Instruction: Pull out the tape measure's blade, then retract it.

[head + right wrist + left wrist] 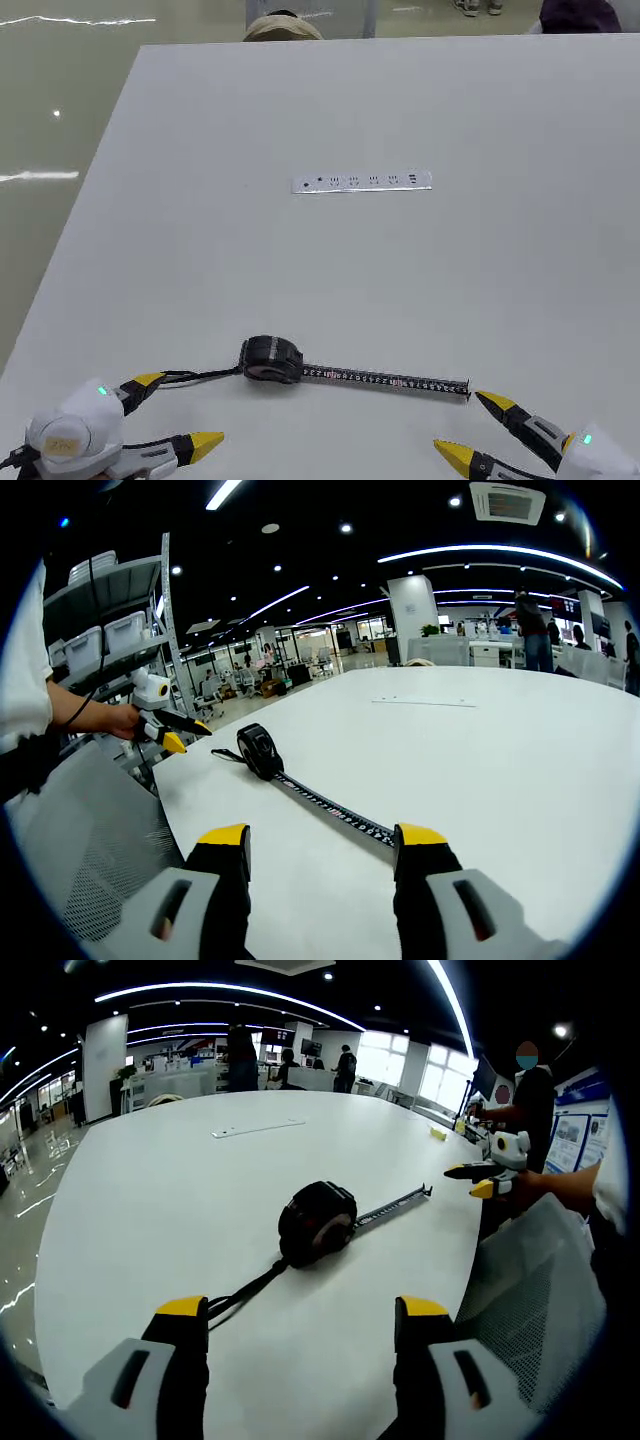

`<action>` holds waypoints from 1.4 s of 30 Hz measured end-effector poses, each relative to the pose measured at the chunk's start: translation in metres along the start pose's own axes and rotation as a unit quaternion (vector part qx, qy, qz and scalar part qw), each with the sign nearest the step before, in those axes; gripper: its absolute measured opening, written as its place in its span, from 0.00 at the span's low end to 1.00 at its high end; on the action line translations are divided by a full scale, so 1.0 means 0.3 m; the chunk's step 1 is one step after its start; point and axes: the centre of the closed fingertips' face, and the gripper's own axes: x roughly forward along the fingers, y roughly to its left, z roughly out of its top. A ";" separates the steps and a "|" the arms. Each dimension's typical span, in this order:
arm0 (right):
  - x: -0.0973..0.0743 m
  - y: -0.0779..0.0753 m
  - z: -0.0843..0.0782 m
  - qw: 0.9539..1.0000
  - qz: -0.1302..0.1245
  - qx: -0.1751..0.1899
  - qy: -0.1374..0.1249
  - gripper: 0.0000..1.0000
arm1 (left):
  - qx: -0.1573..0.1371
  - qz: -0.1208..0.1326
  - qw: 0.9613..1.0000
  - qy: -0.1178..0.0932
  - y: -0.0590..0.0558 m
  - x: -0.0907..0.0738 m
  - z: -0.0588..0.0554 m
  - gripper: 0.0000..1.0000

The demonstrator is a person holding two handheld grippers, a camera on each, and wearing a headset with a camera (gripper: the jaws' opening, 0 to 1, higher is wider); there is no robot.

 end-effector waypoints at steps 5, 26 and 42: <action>-0.010 0.008 0.007 1.000 -0.006 0.004 -0.005 0.59 | -0.001 0.003 1.000 0.000 -0.006 -0.006 -0.016 0.74; -0.072 0.042 -0.009 0.999 -0.026 0.003 -0.020 0.60 | -0.032 0.035 0.998 -0.030 -0.021 -0.089 -0.060 0.74; -0.108 0.066 -0.035 0.999 -0.033 0.012 -0.024 0.62 | -0.032 0.058 0.997 -0.031 -0.023 -0.127 -0.108 0.74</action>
